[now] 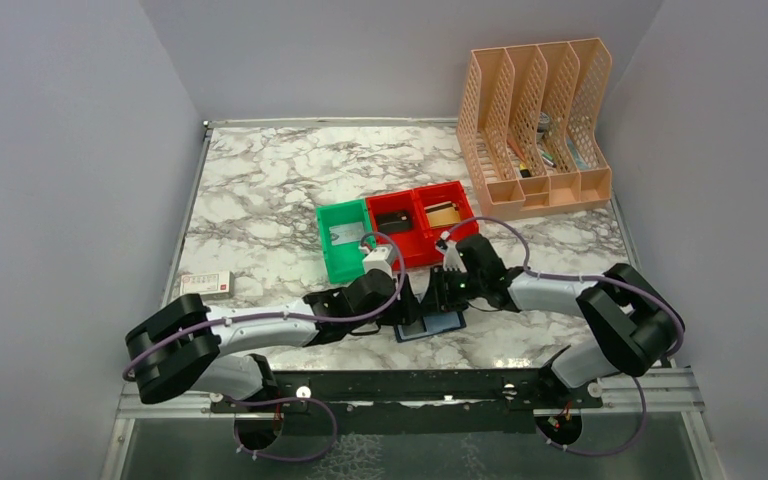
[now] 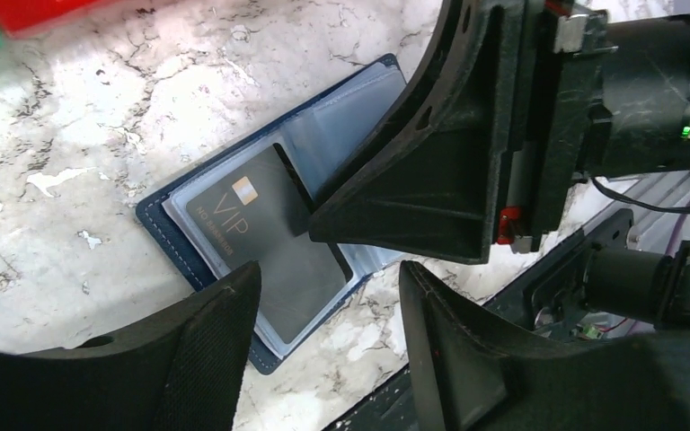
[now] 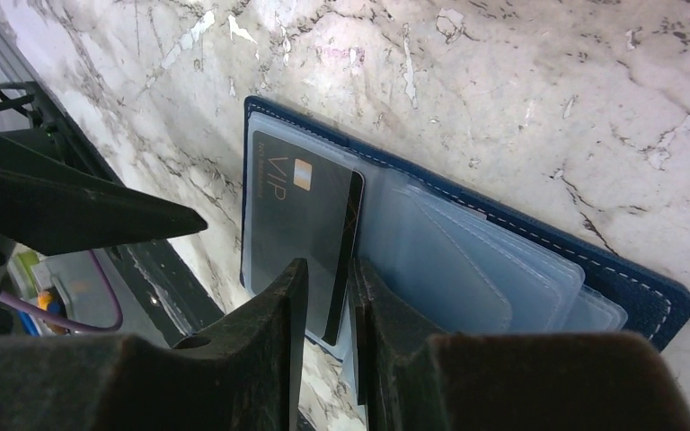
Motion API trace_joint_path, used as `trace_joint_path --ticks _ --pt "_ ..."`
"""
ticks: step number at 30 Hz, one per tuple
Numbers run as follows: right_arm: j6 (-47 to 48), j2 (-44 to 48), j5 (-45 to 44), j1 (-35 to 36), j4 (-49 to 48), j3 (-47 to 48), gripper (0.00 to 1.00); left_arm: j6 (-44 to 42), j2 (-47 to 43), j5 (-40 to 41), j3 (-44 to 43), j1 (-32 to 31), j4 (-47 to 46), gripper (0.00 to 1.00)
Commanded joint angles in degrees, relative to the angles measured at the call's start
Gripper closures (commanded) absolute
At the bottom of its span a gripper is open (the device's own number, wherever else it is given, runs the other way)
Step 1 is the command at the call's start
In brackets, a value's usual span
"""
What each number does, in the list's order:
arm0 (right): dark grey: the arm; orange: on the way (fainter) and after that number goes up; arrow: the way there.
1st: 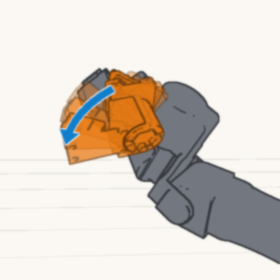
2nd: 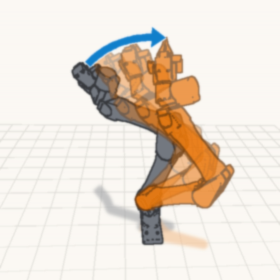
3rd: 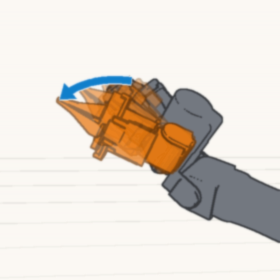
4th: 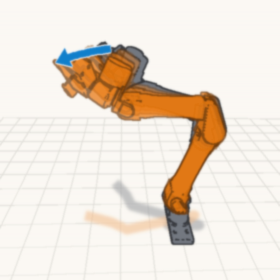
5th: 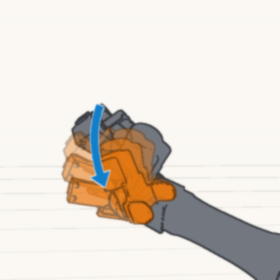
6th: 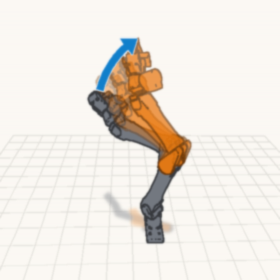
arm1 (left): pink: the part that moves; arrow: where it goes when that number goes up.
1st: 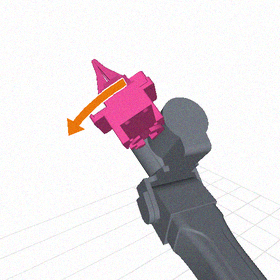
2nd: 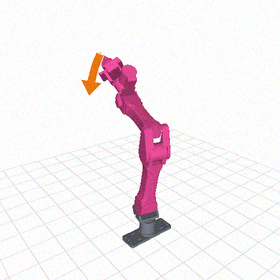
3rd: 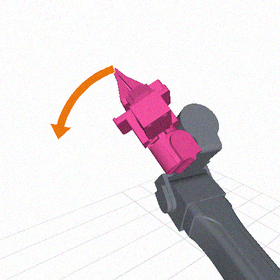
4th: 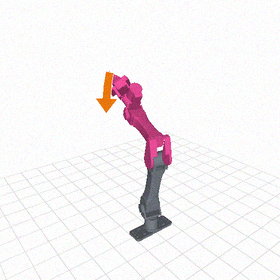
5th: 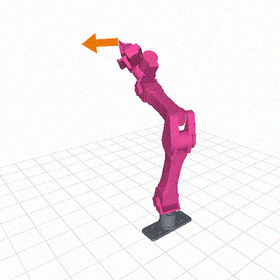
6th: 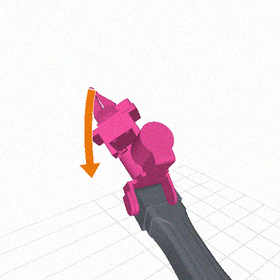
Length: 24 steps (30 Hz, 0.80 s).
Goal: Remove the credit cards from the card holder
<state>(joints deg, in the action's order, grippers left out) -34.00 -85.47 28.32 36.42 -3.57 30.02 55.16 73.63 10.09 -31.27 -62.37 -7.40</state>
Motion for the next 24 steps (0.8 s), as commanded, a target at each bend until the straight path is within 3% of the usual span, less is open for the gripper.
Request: trace_joint_path --ticks 1,10,19,24 --pt "-0.6 0.3 -7.5 0.1 1.1 -2.4 0.76 -0.8 2.9 -0.9 -2.1 -0.1 -0.3 0.41" --pt "-1.7 5.4 -7.8 0.1 2.8 -4.2 0.76 -0.1 8.1 -0.4 -3.1 -0.1 0.7 0.49" --pt "-2.1 9.7 -6.9 0.1 6.0 -3.9 0.76 -0.4 12.1 -0.6 -6.3 -0.1 3.3 0.69" --pt "-1.3 10.1 -7.7 0.1 8.2 -3.2 0.75 -0.1 11.7 0.8 -7.1 -0.5 5.3 0.65"
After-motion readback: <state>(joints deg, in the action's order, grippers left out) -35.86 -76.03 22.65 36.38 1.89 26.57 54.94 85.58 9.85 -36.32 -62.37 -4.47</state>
